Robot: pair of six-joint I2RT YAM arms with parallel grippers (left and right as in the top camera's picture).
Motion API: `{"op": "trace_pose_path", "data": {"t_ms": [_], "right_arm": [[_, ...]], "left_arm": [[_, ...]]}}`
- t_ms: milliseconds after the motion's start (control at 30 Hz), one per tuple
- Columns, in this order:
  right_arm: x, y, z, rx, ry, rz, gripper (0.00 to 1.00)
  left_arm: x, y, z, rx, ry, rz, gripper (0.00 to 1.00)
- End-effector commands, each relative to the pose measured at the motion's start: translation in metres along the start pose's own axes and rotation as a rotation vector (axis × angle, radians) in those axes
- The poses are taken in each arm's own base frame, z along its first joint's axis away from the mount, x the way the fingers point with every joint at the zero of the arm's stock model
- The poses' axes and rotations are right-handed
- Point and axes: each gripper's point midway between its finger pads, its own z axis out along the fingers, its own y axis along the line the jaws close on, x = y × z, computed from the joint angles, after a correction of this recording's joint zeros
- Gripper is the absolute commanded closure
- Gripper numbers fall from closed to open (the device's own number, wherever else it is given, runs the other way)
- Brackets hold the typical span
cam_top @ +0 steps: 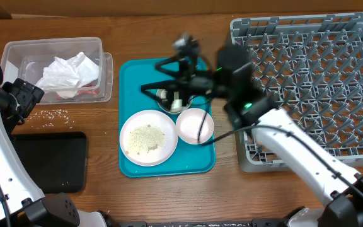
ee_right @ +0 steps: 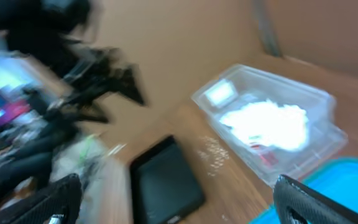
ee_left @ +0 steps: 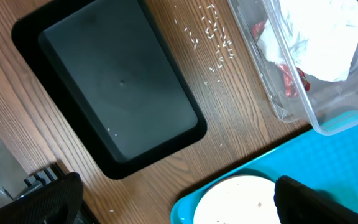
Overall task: Sort waste into correct bins and load items into the dishwasher
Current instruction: 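Swing the right arm over the tray toward the small bowl, then lower the right gripper onto the pale-green bowl rim and grip it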
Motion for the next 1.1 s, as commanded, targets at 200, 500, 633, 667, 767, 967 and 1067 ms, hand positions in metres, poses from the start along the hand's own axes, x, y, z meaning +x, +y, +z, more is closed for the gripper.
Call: {"op": "trace_pose_path", "data": {"t_ms": [200, 500, 633, 667, 767, 967, 1067], "right_arm": [[-0.017, -0.04, 0.011, 0.501, -0.005, 0.038, 0.0], [0.033, -0.078, 0.035, 0.623, 0.348, 0.077, 0.0], [0.048, -0.094, 0.046, 0.641, 0.373, 0.088, 0.0], [0.05, -0.097, 0.049, 0.64, 0.371, 0.088, 0.0], [0.053, -0.104, 0.056, 0.638, 0.364, 0.086, 0.0], [0.067, -0.086, 0.065, 0.522, 0.42, 0.13, 0.0], [0.073, -0.077, 0.066, 0.473, 0.449, 0.152, 0.0]], "left_arm": [[0.0, 0.002, -0.003, 0.001, -0.01, -0.02, 0.0], [0.0, 0.002, -0.003, 0.001, -0.01, -0.019, 0.0], [0.0, 0.002, -0.003, 0.001, -0.01, -0.019, 0.0], [0.0, 0.002, -0.003, 0.001, -0.01, -0.02, 0.0], [0.0, 0.002, -0.003, 0.001, -0.01, -0.02, 0.0], [0.0, 0.002, -0.003, 0.001, -0.01, -0.019, 0.0], [0.0, 0.002, -0.003, 0.001, -0.01, -0.02, 0.0]]}}
